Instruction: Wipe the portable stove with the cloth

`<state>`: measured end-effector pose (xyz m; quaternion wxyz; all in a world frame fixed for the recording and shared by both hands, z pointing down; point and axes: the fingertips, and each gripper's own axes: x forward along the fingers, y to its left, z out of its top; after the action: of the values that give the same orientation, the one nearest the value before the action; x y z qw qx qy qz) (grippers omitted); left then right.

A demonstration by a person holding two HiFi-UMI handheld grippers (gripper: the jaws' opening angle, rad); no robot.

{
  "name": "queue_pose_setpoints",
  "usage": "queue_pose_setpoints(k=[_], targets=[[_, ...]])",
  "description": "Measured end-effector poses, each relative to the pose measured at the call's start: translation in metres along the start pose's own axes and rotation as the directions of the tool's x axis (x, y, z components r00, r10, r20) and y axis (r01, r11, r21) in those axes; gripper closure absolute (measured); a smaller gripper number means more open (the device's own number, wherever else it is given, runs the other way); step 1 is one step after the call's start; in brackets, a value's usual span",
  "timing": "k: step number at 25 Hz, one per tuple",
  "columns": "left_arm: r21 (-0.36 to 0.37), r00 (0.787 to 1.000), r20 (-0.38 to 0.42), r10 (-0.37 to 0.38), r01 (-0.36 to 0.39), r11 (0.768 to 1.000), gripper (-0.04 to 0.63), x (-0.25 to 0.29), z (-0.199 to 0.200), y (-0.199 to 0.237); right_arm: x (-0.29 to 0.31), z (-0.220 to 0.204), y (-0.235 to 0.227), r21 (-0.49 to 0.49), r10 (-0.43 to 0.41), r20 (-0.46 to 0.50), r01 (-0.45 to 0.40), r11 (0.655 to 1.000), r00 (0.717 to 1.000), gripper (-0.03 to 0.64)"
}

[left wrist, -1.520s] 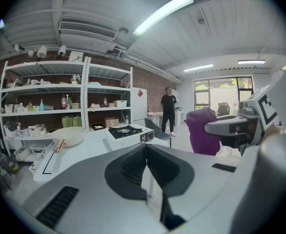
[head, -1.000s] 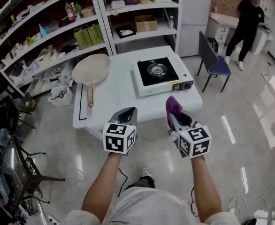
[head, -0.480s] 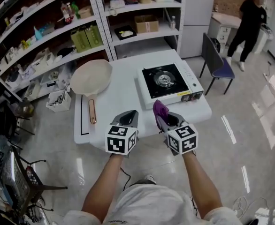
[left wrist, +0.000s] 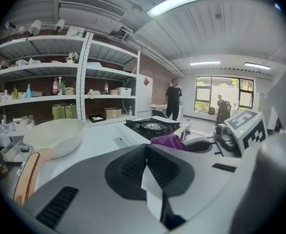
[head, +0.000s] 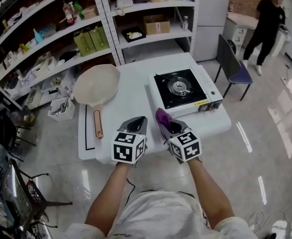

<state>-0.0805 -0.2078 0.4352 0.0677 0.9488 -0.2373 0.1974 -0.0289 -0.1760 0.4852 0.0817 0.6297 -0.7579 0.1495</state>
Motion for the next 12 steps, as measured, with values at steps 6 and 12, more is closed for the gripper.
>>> queue_pose_setpoints(k=[6, 12], targets=[[0.006, 1.000, -0.005, -0.014, 0.014, 1.000, 0.591, 0.007, 0.007, 0.003, 0.001, -0.006, -0.013, 0.008, -0.029, -0.026, 0.029, 1.000, 0.999, 0.555], [0.014, 1.000, -0.007, -0.026, 0.026, 1.000, 0.591, 0.015, 0.009, 0.001, 0.002, -0.011, -0.027, 0.012, -0.056, -0.034, 0.056, 0.998, 0.998, 0.555]])
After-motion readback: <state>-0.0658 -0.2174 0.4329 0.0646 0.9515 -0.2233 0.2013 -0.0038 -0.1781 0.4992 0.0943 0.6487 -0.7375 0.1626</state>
